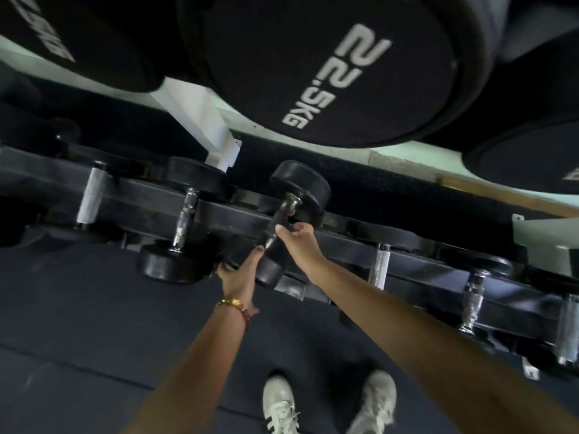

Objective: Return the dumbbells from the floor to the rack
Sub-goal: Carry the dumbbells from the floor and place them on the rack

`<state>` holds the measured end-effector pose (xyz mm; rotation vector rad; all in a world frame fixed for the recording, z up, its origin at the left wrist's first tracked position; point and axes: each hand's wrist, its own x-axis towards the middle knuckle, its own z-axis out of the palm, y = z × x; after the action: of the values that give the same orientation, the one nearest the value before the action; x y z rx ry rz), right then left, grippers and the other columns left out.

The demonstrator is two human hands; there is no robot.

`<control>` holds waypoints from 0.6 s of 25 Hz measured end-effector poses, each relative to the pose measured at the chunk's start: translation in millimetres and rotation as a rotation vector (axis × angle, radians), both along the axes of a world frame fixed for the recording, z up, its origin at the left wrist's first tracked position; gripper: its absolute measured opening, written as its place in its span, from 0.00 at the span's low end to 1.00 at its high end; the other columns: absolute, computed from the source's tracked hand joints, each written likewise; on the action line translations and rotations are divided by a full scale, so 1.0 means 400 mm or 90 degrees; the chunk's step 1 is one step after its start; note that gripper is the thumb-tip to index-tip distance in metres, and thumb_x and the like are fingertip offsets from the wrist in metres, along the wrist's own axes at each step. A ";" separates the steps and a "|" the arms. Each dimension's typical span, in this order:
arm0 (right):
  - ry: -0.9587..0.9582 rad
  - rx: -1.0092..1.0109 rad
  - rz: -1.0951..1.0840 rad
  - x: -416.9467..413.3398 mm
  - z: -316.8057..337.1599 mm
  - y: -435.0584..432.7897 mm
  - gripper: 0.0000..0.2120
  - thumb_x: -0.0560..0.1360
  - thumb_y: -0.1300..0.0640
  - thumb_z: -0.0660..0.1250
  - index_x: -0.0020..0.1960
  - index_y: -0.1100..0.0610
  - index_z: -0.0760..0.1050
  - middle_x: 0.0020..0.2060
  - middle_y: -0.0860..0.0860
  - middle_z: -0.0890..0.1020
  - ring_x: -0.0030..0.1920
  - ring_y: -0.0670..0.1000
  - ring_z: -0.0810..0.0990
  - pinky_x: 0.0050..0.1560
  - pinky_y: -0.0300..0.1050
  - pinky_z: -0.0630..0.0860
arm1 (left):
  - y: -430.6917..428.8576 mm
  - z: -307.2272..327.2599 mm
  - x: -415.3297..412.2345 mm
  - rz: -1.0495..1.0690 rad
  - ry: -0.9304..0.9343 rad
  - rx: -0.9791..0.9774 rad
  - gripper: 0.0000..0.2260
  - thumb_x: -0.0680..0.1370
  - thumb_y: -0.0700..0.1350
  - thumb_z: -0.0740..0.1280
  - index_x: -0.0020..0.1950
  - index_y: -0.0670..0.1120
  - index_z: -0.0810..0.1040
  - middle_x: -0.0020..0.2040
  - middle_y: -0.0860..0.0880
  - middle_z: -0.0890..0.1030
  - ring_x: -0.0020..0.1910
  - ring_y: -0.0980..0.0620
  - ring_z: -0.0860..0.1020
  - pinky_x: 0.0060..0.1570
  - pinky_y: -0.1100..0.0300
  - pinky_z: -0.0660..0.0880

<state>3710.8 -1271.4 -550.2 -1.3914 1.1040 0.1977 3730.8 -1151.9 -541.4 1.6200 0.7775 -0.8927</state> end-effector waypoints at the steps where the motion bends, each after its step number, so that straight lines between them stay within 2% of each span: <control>1: 0.019 0.037 -0.053 0.045 -0.016 0.006 0.31 0.76 0.46 0.65 0.71 0.60 0.59 0.66 0.56 0.71 0.63 0.55 0.72 0.58 0.44 0.67 | -0.008 0.000 0.014 0.037 0.037 -0.013 0.48 0.64 0.58 0.76 0.76 0.55 0.50 0.74 0.46 0.63 0.68 0.38 0.68 0.60 0.32 0.67; 3: 0.067 0.094 -0.159 0.124 -0.051 0.010 0.35 0.73 0.45 0.68 0.71 0.63 0.61 0.64 0.58 0.74 0.63 0.58 0.73 0.65 0.51 0.69 | -0.014 -0.014 0.042 0.101 0.050 -0.049 0.49 0.64 0.53 0.78 0.76 0.56 0.50 0.73 0.47 0.64 0.66 0.38 0.71 0.56 0.31 0.70; 4: 0.065 0.118 -0.191 0.148 -0.066 0.006 0.33 0.72 0.46 0.70 0.69 0.63 0.65 0.61 0.58 0.76 0.61 0.59 0.75 0.65 0.54 0.70 | -0.017 -0.022 0.048 0.131 0.049 -0.074 0.48 0.64 0.51 0.78 0.76 0.55 0.51 0.72 0.46 0.66 0.63 0.38 0.73 0.56 0.32 0.71; 6: -0.002 0.161 -0.258 0.173 -0.087 0.003 0.19 0.72 0.52 0.72 0.57 0.64 0.75 0.49 0.56 0.80 0.50 0.56 0.79 0.57 0.53 0.76 | -0.022 -0.038 0.048 0.163 0.027 -0.096 0.46 0.64 0.47 0.78 0.75 0.54 0.53 0.68 0.46 0.70 0.59 0.39 0.76 0.57 0.35 0.73; 7: -0.033 0.189 -0.298 0.179 -0.087 0.004 0.10 0.73 0.56 0.71 0.50 0.62 0.77 0.42 0.55 0.80 0.43 0.54 0.80 0.49 0.50 0.78 | -0.020 -0.049 0.046 0.167 0.016 -0.103 0.47 0.63 0.47 0.78 0.75 0.54 0.54 0.67 0.46 0.71 0.58 0.39 0.76 0.57 0.36 0.73; 8: -0.056 0.206 -0.337 0.179 -0.083 0.005 0.06 0.74 0.59 0.71 0.45 0.61 0.76 0.37 0.54 0.78 0.36 0.52 0.79 0.41 0.47 0.78 | -0.018 -0.062 0.039 0.170 0.005 -0.107 0.48 0.60 0.48 0.78 0.74 0.55 0.55 0.66 0.46 0.72 0.58 0.40 0.77 0.58 0.36 0.73; 11: -0.054 0.193 -0.418 0.181 -0.102 -0.009 0.08 0.74 0.62 0.68 0.37 0.59 0.72 0.26 0.53 0.73 0.20 0.49 0.72 0.22 0.38 0.71 | -0.028 -0.069 -0.001 0.171 -0.039 -0.101 0.47 0.60 0.48 0.78 0.73 0.57 0.55 0.60 0.47 0.75 0.54 0.44 0.78 0.57 0.45 0.76; 13: -0.015 0.160 -0.453 0.191 -0.105 -0.009 0.10 0.73 0.61 0.65 0.33 0.59 0.69 0.23 0.52 0.70 0.17 0.49 0.66 0.21 0.37 0.65 | -0.045 -0.063 -0.036 0.194 -0.085 -0.075 0.45 0.64 0.43 0.78 0.74 0.56 0.56 0.55 0.49 0.76 0.49 0.49 0.78 0.53 0.56 0.75; 15: 0.034 0.134 -0.474 0.192 -0.114 -0.008 0.10 0.72 0.60 0.64 0.33 0.59 0.69 0.22 0.52 0.68 0.18 0.50 0.64 0.23 0.37 0.63 | -0.055 -0.057 -0.068 0.226 -0.104 -0.076 0.43 0.65 0.39 0.77 0.73 0.55 0.58 0.56 0.48 0.76 0.47 0.51 0.78 0.49 0.59 0.75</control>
<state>3787.5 -1274.5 -595.8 -0.7246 1.5233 -0.1874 3703.5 -1173.9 -564.3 1.3753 0.8472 -0.5362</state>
